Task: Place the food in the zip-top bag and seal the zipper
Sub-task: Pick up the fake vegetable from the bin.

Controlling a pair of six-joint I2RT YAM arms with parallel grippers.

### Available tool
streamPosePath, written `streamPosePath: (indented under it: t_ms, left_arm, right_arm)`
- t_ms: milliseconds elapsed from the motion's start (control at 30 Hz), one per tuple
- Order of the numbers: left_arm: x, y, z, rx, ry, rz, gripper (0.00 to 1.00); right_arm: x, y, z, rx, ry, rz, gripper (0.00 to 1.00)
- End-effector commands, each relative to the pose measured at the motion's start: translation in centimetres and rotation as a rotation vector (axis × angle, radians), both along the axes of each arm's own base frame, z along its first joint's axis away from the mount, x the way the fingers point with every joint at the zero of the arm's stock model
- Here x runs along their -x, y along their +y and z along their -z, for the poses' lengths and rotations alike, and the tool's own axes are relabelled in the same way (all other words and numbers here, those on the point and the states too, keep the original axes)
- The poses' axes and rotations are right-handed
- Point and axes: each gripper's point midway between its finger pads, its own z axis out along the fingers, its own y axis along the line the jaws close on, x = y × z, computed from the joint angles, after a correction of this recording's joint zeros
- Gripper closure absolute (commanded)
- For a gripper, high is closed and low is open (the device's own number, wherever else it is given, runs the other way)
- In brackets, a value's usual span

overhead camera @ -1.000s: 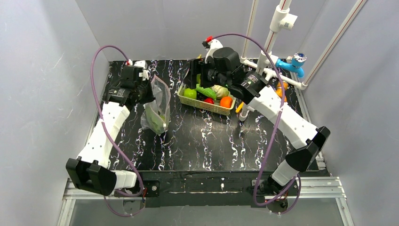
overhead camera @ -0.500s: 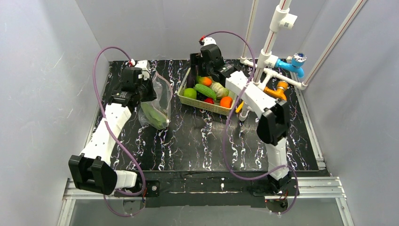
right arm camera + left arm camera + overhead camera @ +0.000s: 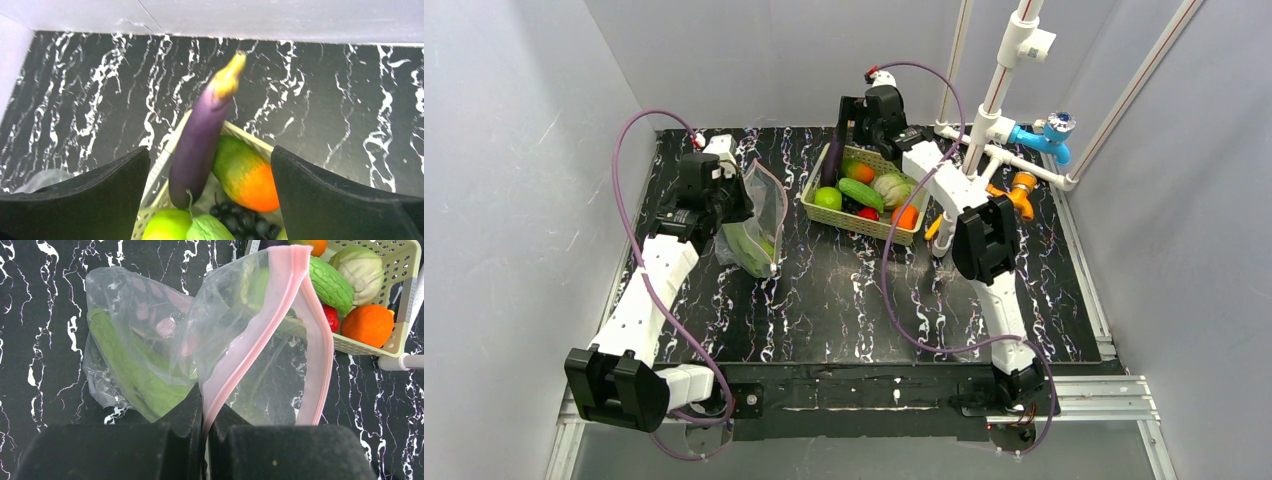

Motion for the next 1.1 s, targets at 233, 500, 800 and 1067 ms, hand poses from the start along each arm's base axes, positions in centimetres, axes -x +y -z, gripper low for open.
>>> streamPosePath:
  t_ms: [233, 500, 800, 1067]
  left_arm:
    - [0.0, 0.6, -1.0, -0.002, -0.045, -0.018, 1.0]
    - [0.0, 0.7, -0.7, -0.003, -0.038, -0.019, 1.0]
    - [-0.2, 0.7, -0.3, -0.007, -0.03, -0.021, 1.0]
    - [-0.4, 0.8, 0.6, -0.012, -0.025, -0.027, 1.0]
  right_arm:
    - [-5.5, 3.5, -1.0, -0.28, -0.103, -0.007, 0.02]
    - [-7.2, 5.2, 2.7, -0.427, -0.054, 0.025, 0.09]
    - [-6.3, 4.5, -2.9, -0.388, -0.16, 0.015, 0.7]
    - [-2.2, 3.9, -12.2, -0.293, -0.323, -0.071, 0.84]
